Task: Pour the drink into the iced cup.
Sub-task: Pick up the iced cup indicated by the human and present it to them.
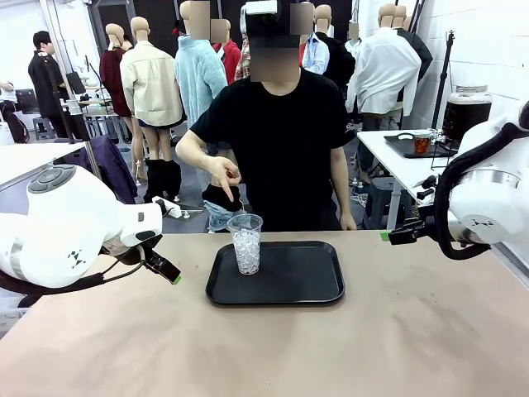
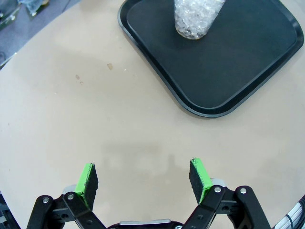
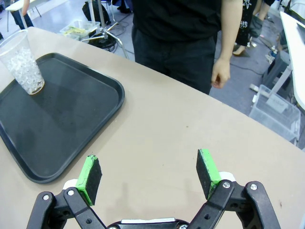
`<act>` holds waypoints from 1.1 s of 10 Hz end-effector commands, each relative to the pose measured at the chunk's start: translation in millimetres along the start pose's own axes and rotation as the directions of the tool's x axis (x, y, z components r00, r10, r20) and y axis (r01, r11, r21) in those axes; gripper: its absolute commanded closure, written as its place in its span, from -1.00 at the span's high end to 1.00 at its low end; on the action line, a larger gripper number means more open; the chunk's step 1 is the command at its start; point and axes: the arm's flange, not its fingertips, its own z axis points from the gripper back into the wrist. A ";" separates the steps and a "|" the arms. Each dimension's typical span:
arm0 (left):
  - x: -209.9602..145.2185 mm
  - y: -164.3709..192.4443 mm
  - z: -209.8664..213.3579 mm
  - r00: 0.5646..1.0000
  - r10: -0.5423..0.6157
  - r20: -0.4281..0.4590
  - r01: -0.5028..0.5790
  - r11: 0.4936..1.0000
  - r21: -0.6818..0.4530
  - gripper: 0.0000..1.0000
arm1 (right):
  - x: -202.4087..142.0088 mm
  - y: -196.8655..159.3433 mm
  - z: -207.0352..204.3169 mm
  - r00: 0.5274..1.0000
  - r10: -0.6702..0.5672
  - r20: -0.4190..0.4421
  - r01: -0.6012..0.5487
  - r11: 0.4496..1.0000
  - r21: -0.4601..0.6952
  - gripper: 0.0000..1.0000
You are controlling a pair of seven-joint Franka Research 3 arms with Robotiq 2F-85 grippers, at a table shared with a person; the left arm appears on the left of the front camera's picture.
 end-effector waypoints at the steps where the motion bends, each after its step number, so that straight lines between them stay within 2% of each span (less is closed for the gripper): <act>1: -0.6 1.7 0.7 1.000 0.005 0.002 -0.005 1.000 0.000 1.00 | -0.8 0.6 2.4 1.000 0.007 0.003 -0.007 1.000 0.002 1.00; 4: 0.0 0.0 0.0 1.000 0.000 0.000 0.000 1.000 0.000 1.00 | -0.8 0.6 2.4 1.000 0.007 0.003 -0.007 1.000 0.002 1.00; 5: 11.7 10.8 -1.1 0.999 -0.031 -0.018 0.029 0.997 -0.069 1.00 | -0.8 0.6 2.4 1.000 0.007 0.003 -0.007 1.000 0.002 1.00; 7: 39.4 36.5 -2.2 0.984 -0.177 0.022 0.177 0.960 -0.216 1.00 | -0.8 0.6 2.4 1.000 0.007 0.003 -0.007 1.000 0.002 1.00; 8: 50.7 48.2 -11.1 0.962 -0.263 0.072 0.272 0.929 -0.251 1.00 | -0.8 0.6 2.4 1.000 0.007 0.003 -0.007 1.000 0.002 1.00; 9: 60.5 58.7 -29.8 0.956 -0.287 0.065 0.294 0.926 -0.238 1.00 | -0.8 0.6 2.4 1.000 0.007 0.003 -0.007 1.000 0.002 1.00; 10: 67.5 66.4 -51.0 0.934 -0.343 0.098 0.357 0.898 -0.257 1.00 | -0.8 0.6 2.4 1.000 0.007 0.003 -0.007 1.000 0.002 1.00; 11: 70.4 69.0 -67.7 0.889 -0.430 0.158 0.458 0.848 -0.266 1.00 | -0.8 0.6 2.4 1.000 0.007 0.003 -0.007 1.000 0.002 1.00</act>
